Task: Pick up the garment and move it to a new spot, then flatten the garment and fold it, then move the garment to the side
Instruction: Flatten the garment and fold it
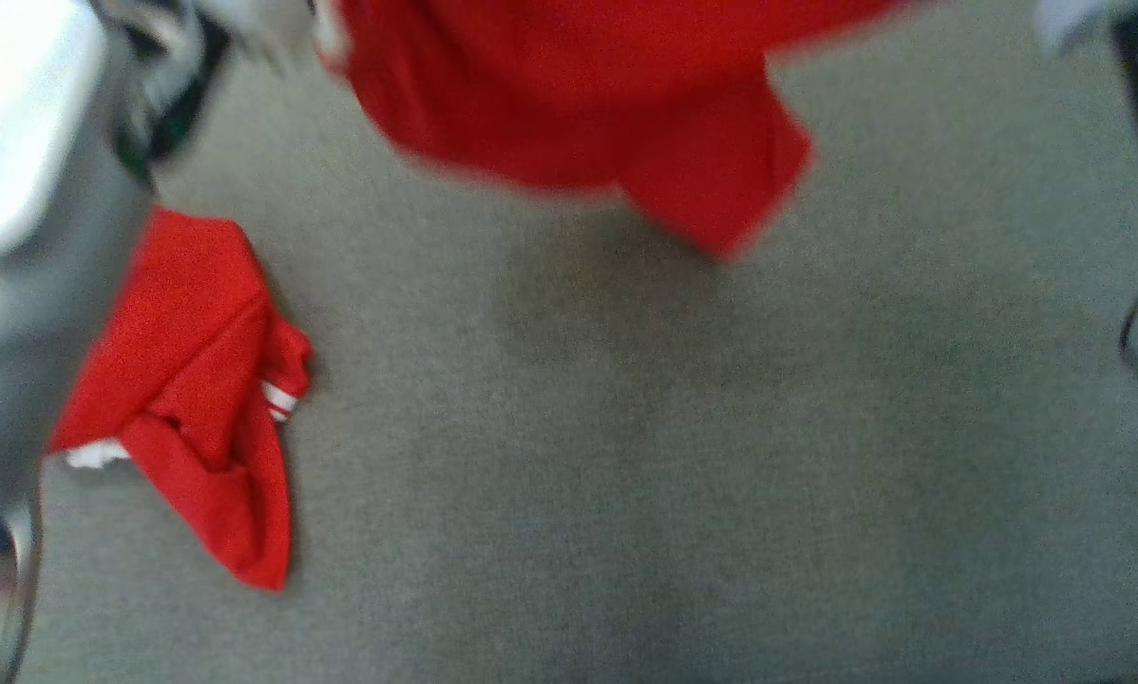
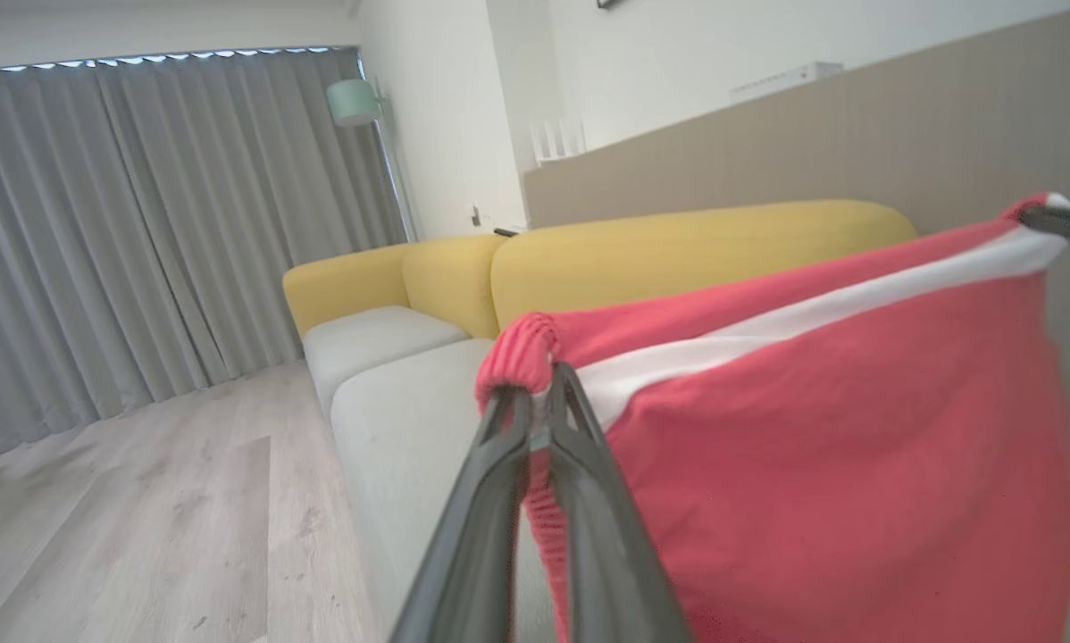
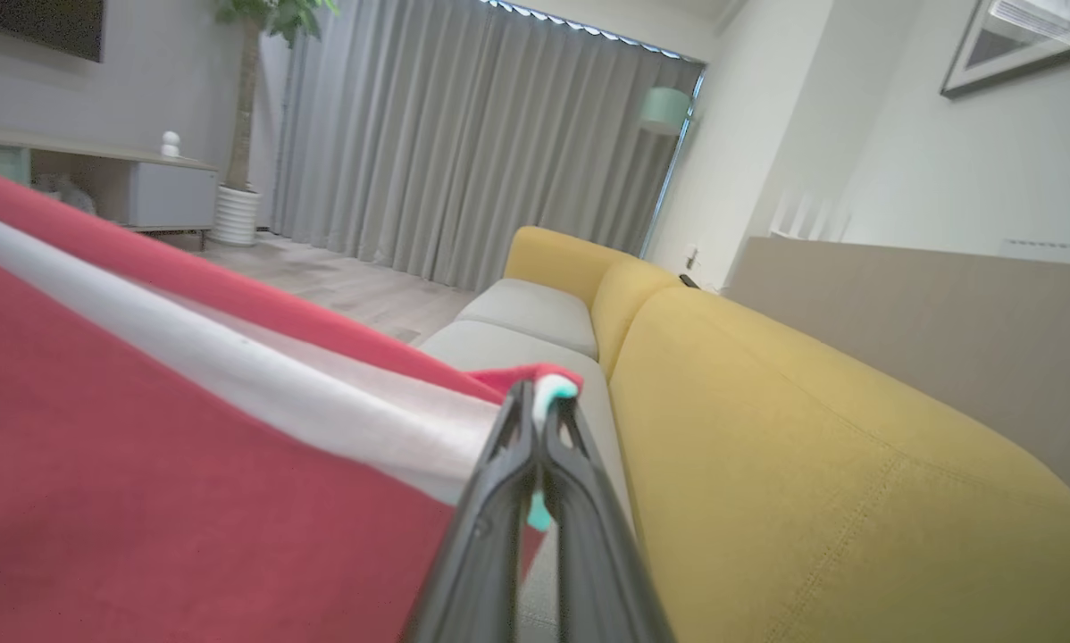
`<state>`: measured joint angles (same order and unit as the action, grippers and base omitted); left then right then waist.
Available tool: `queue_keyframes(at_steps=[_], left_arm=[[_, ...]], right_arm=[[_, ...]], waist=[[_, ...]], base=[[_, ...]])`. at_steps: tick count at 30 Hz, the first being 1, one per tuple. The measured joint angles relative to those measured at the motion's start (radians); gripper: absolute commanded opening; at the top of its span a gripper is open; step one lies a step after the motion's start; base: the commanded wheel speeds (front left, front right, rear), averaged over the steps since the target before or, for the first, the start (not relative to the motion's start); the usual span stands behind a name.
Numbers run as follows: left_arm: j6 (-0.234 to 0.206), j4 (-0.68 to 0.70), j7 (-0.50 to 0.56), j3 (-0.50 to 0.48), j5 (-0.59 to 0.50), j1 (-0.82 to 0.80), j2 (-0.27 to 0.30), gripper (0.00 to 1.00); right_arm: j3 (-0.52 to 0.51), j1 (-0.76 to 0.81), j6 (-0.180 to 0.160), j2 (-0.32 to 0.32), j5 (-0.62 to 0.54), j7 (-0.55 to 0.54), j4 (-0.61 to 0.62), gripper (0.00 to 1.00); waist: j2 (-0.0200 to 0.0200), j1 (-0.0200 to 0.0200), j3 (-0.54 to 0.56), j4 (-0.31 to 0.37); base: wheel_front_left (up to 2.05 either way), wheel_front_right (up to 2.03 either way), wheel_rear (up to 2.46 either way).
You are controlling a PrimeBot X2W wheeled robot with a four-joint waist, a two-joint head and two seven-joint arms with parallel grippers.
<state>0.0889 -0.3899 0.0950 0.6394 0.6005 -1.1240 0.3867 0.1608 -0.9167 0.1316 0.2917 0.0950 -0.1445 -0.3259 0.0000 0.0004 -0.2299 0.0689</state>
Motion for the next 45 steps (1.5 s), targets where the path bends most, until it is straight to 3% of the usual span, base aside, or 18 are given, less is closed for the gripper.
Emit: queue_keyframes(at_steps=[6,11,17,24,30,35,41,45], left_arm=[[-0.004,-0.229,-0.12,-0.063,-0.039,-0.301,-0.077,0.0],[0.001,-0.383,-0.258,-0.052,-0.094,-0.366,-0.131,0.0],[0.036,-0.504,-0.309,0.002,-0.054,-0.258,-0.194,0.0],[0.044,-0.469,-0.315,0.213,0.041,0.066,-0.201,0.0],[0.044,-0.368,-0.27,0.318,0.135,0.209,-0.148,0.0],[0.044,-0.283,-0.253,0.379,0.175,0.332,-0.112,0.0],[0.003,-0.199,-0.255,0.404,0.183,0.444,-0.105,0.0],[-0.04,-0.129,-0.255,0.432,0.184,0.531,-0.086,0.0]], right_arm=[[-0.021,-0.359,0.0,-0.051,-0.119,0.157,-0.291,0.0],[-0.105,-0.446,0.0,-0.101,-0.217,0.296,-0.469,0.0],[-0.095,-0.375,0.0,-0.106,-0.27,0.327,-0.673,0.0],[0.061,-0.204,0.0,-0.076,-0.206,0.288,-0.922,0.0],[0.218,-0.129,0.0,-0.049,-0.104,0.219,-0.96,0.0],[0.358,-0.028,0.0,-0.017,0.076,0.139,-0.942,0.0],[0.552,0.099,0.0,0.109,0.291,0.033,-0.729,0.0],[0.613,0.193,0.0,0.222,0.482,-0.088,-0.534,0.0]], waist=[[0.0,0.0003,-0.149,0.021],[-0.0001,0.0001,-0.212,0.033],[0.0,-0.0004,-0.197,0.011],[0.0,-0.0004,-0.123,-0.007],[0.0,-0.0005,-0.06,-0.017],[0.0,-0.0006,0.017,-0.021],[0.0001,-0.0006,0.108,-0.015],[0.0001,-0.0006,0.163,-0.007]], base=[[0.0,0.0,0.0],[0.0,0.0,0.0],[0.0,0.0,0.0],[0.0,0.0,0.0],[0.0,0.0,0.0],[0.0,0.0,0.0],[0.0,0.0,0.0],[0.0,0.0,0.0]])
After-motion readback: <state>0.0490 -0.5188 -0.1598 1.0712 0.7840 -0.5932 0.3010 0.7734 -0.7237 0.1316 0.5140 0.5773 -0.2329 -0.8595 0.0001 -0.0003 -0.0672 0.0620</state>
